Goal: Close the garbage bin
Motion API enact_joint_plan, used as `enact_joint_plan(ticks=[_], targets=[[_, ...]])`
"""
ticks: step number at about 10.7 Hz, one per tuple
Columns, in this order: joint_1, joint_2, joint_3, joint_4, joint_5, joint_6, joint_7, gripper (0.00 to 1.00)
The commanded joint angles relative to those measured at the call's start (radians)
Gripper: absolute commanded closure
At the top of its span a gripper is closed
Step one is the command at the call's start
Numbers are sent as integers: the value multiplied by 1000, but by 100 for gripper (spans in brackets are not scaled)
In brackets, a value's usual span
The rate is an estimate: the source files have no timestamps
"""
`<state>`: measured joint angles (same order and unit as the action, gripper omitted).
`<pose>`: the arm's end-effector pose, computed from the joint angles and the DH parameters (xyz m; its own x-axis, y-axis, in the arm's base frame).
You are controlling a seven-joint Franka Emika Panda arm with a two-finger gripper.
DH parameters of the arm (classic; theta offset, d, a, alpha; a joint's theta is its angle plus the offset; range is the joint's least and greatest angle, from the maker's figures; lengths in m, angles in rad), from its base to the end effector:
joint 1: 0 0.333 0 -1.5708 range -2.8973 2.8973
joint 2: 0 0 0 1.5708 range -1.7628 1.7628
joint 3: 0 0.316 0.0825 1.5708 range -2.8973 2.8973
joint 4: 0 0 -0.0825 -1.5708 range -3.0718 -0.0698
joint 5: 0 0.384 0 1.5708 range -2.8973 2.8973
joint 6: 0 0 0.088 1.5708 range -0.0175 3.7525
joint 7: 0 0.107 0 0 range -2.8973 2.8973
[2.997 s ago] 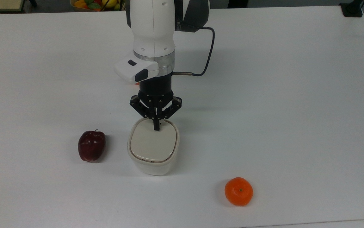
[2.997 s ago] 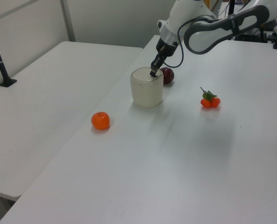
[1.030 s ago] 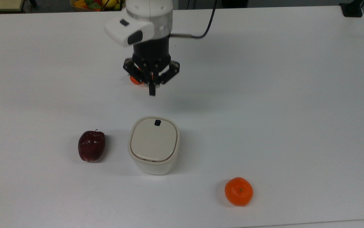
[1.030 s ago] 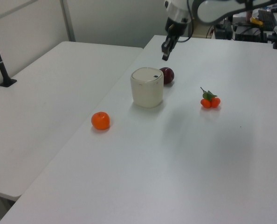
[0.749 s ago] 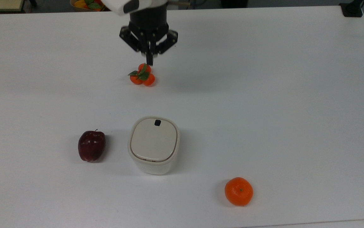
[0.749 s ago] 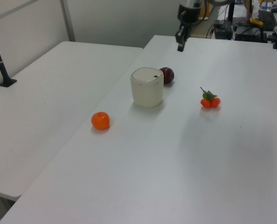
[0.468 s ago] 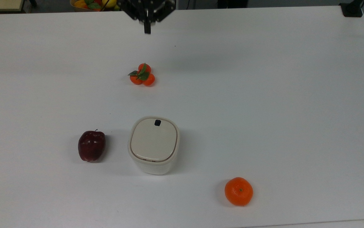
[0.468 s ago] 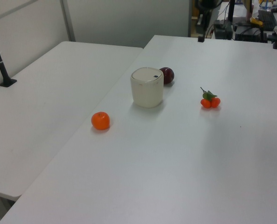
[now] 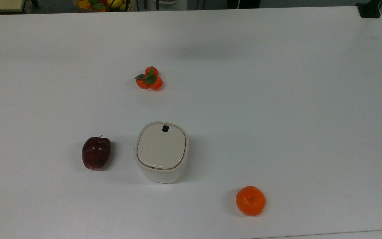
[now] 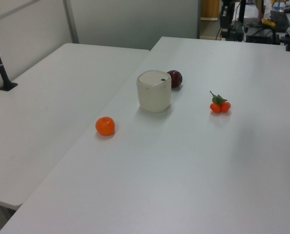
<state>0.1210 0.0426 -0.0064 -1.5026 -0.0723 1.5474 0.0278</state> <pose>0.5631 0.0570 0.6310 0.9964 0.0851 0.0043 0.0846 -0.9938 0.0724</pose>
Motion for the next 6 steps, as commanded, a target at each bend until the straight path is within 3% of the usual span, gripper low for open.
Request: enact_joint_plan(ticks=[1,6], targets=[[-7,-24,-12,-31,-12,-1,-28,0],[-15,-18,-12,-22,-12,-4,-29,0]])
